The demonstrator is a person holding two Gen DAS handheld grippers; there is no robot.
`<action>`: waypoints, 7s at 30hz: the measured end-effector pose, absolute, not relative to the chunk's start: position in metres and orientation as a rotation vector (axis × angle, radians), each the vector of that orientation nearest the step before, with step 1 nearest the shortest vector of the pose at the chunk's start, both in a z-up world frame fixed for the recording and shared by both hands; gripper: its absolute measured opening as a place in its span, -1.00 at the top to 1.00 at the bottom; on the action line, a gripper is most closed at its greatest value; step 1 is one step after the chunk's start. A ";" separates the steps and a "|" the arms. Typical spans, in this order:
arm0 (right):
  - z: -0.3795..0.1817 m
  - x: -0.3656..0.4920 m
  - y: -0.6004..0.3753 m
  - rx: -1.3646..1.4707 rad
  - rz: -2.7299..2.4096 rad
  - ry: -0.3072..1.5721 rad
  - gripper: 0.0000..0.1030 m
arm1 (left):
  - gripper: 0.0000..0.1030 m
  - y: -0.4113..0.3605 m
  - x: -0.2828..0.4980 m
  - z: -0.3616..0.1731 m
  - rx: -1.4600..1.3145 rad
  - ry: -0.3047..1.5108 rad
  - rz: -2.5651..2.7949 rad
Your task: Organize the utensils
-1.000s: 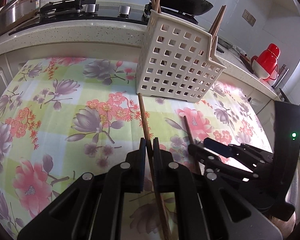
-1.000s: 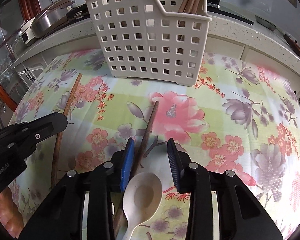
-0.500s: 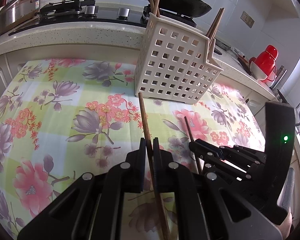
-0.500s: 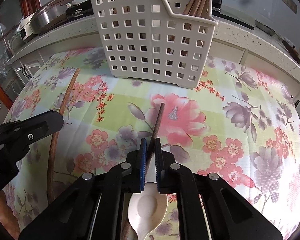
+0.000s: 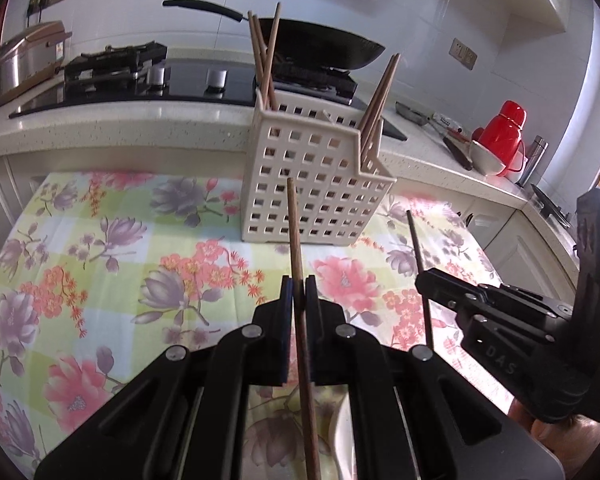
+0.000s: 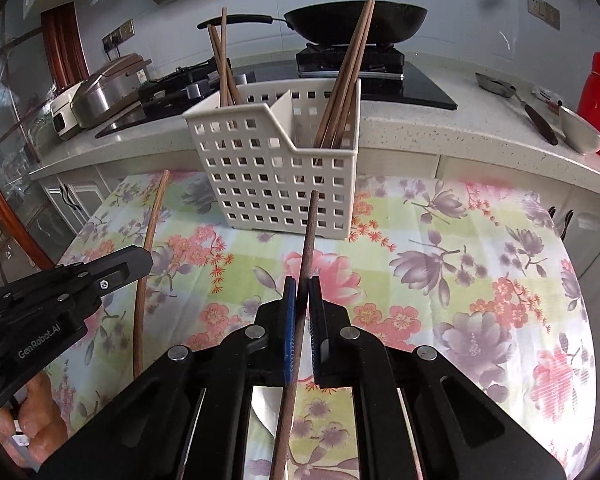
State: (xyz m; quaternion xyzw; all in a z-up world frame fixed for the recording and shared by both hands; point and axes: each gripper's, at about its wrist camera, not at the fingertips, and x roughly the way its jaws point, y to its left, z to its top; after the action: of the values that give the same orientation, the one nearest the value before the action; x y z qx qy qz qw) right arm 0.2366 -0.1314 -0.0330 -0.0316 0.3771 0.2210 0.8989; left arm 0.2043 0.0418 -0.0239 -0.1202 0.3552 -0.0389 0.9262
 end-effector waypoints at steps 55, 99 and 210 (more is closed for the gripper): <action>-0.097 0.318 -0.174 -0.024 0.268 0.980 0.37 | 0.88 0.052 0.171 0.048 -0.173 0.589 -0.069; 0.051 0.183 -0.226 -0.019 0.352 0.589 0.89 | 0.88 0.031 0.149 0.066 -0.136 0.572 -0.085; -0.109 0.196 -0.150 -0.207 0.469 0.925 -0.16 | 0.53 0.007 0.177 -0.092 -0.204 0.989 -0.200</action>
State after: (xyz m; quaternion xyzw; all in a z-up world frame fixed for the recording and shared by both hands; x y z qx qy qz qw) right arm 0.1955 -0.1504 -0.1093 -0.0990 0.4414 0.2239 0.8633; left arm 0.1765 0.0072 -0.0924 -0.0977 0.4731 -0.0955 0.8703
